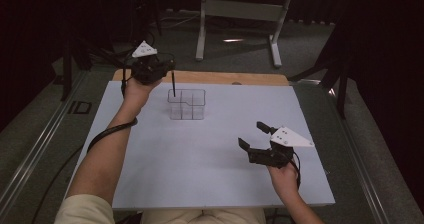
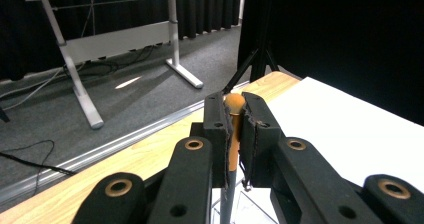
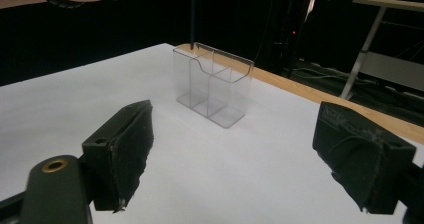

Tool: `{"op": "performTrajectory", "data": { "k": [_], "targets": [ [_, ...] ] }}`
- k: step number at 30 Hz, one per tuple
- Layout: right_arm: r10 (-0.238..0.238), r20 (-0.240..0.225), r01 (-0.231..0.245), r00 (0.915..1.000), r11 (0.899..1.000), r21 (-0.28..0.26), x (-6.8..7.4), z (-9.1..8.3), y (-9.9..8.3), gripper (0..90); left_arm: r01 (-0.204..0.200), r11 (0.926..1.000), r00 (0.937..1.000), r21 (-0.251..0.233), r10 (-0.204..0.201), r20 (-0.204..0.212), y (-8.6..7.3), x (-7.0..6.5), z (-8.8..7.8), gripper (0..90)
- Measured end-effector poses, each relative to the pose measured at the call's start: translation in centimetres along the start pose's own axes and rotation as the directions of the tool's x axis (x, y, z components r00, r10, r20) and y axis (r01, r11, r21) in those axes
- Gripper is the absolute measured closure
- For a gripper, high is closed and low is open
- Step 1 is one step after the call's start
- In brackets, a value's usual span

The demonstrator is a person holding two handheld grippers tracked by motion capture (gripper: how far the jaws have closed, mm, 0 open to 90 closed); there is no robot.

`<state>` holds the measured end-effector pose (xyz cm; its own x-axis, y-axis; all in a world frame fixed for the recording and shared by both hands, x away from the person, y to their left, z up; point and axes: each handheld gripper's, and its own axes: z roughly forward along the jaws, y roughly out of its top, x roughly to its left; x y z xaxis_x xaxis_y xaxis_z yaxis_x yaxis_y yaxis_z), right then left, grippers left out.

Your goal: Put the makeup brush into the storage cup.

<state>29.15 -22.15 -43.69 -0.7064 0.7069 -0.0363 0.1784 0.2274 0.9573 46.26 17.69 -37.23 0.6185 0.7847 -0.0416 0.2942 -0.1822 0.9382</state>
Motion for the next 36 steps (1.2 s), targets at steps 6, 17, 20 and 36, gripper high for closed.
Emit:
{"op": "performTrajectory", "data": {
  "k": [6, 17, 20, 36],
  "targets": [
    [0.001, 0.000, -0.001, 1.0000, 1.000, 0.001, 0.0, 0.0, 0.0, 16.6, 0.017, 0.9998, 0.9999, 0.010, -0.017, -0.004, -0.6, 0.1, 0.4, 82.3],
    [0.000, 0.005, 0.000, 1.0000, 1.000, 0.002, -0.1, -0.1, 0.0, 16.5, 0.104, 0.9912, 0.9937, 0.081, -0.100, -0.050, -0.5, 0.0, 0.6, 34.8],
    [-0.003, 0.006, 0.003, 1.0000, 1.000, 0.002, -0.1, -0.1, 0.0, 16.5, 0.116, 0.9904, 0.9921, 0.076, -0.111, -0.058, -0.6, -0.2, 0.5, 26.7],
    [-0.002, 0.019, 0.002, 0.9998, 1.000, 0.004, -0.3, -0.2, -0.1, 16.5, 0.106, 0.9931, 0.9937, 0.050, -0.108, 0.031, -0.9, -1.7, -1.3, 0.8]
  ]
}}
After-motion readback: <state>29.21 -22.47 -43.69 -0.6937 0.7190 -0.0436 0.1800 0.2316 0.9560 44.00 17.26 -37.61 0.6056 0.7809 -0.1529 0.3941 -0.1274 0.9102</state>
